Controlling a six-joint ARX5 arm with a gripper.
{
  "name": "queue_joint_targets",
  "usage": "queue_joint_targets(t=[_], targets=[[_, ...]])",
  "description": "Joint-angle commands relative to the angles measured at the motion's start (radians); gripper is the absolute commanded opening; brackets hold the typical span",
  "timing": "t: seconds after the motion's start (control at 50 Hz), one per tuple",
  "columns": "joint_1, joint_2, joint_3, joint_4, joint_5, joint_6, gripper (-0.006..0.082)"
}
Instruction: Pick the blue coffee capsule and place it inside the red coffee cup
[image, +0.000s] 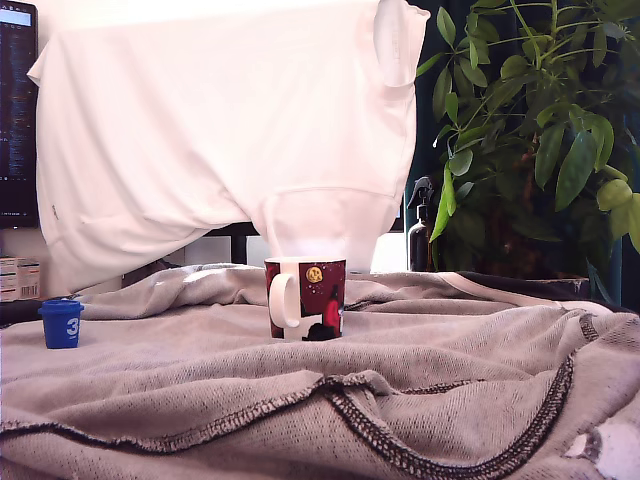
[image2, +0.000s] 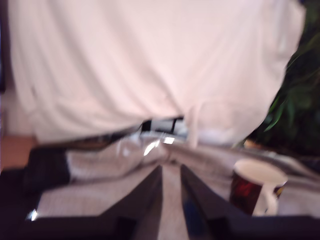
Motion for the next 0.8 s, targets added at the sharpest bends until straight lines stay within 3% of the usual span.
queue_joint_targets(t=[0.0,0.36,0.78], targets=[[-0.013,0.049,-0.032,0.042,-0.019,0.011,0.0785],[-0.076,0.406,-0.032,0.35,-0.053,0.053,0.0785],[-0.078,0.917,-0.032,0.742,-0.058,0.124,0.0785]])
